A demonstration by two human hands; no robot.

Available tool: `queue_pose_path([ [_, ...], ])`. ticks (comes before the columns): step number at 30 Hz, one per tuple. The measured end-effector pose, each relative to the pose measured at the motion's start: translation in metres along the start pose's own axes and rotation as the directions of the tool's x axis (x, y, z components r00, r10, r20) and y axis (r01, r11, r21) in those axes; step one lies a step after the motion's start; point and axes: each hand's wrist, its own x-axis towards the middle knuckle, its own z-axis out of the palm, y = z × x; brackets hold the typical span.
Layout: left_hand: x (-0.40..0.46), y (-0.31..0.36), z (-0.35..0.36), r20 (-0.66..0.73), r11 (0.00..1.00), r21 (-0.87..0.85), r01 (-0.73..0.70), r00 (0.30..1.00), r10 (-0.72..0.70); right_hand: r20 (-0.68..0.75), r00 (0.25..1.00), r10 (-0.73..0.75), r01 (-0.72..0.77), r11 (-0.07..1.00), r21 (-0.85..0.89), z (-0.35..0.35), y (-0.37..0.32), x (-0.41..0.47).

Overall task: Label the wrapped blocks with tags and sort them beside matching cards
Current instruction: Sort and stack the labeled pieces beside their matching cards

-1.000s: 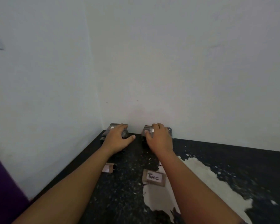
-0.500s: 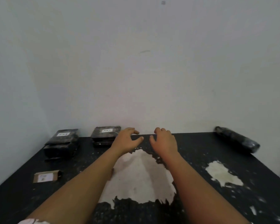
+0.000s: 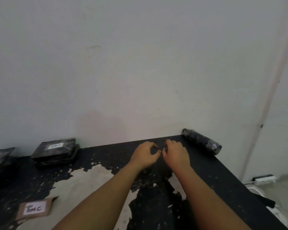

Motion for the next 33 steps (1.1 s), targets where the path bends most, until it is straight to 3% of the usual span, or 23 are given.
queue_pose_path([
  [5,0.047,0.011,0.041,0.003,1.0,0.008,0.014,1.0,-0.014,-0.044,0.999,-0.006,0.001,0.995,-0.098,0.006,0.052,0.024],
  [18,0.141,0.026,0.121,0.003,0.999,-0.035,0.006,1.0,-0.006,-0.16,0.979,0.128,-0.165,0.955,-0.247,0.029,0.152,0.095],
  [24,0.154,0.029,0.137,0.001,1.0,-0.022,-0.006,1.0,0.006,-0.08,0.958,0.277,-0.288,0.914,-0.285,0.031,0.164,0.107],
  [29,0.147,0.023,0.128,-0.008,0.998,-0.061,0.034,0.999,-0.035,-0.119,0.964,0.238,-0.263,0.92,-0.291,0.027,0.151,0.104],
  [33,0.132,0.022,0.108,-0.018,0.963,-0.226,0.148,0.988,-0.156,-0.162,0.978,0.134,-0.172,0.953,-0.248,0.02,0.12,0.093],
])
